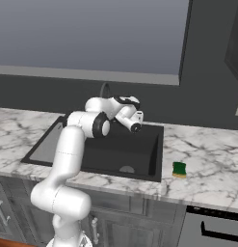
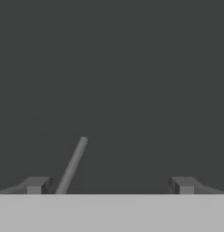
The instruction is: Soak the sponge with water for a few seconds and then drop it inside the sink.
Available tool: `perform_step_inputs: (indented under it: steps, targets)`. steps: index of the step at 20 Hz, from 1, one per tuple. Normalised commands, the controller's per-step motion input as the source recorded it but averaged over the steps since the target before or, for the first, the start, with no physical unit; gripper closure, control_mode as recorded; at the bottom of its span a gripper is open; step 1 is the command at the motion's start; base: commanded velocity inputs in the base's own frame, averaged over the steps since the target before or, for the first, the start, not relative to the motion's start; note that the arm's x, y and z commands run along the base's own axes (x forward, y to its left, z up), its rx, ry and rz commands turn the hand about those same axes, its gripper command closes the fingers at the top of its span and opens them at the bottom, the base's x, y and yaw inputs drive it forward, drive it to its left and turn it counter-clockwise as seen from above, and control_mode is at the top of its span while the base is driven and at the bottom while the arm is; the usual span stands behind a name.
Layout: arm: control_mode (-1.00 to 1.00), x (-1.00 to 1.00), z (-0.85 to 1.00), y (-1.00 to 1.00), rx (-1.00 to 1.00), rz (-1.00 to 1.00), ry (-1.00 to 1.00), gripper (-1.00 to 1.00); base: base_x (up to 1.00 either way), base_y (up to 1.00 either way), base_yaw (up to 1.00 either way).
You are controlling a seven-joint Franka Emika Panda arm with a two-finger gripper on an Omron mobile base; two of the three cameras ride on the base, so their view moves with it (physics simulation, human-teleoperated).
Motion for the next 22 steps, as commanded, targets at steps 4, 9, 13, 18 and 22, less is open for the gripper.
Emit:
perform_step_inputs:
  steps: [4,9,13,18,22]
  targets:
    - [-1.0,0.0,-0.31,-0.64,0.0,-0.03,0.0,-1.0,0.0,0.0,0.0]
    - [-1.0,0.0,-0.31,-0.67,0.0,-0.03,0.0,-1.0,0.0,0.0,0.0]
    - [-1.0,0.0,-0.31,-0.67,0.0,-0.02,0.0,-1.0,0.0,0.0,0.0]
    - [-1.0,0.0,-0.32,-0.63,0.0,-0.02,0.0,-1.0,0.0,0.0,0.0]
    - [-1.0,0.0,-0.4,-0.64,0.0,-0.02,0.0,-1.0,0.0,0.0,0.0]
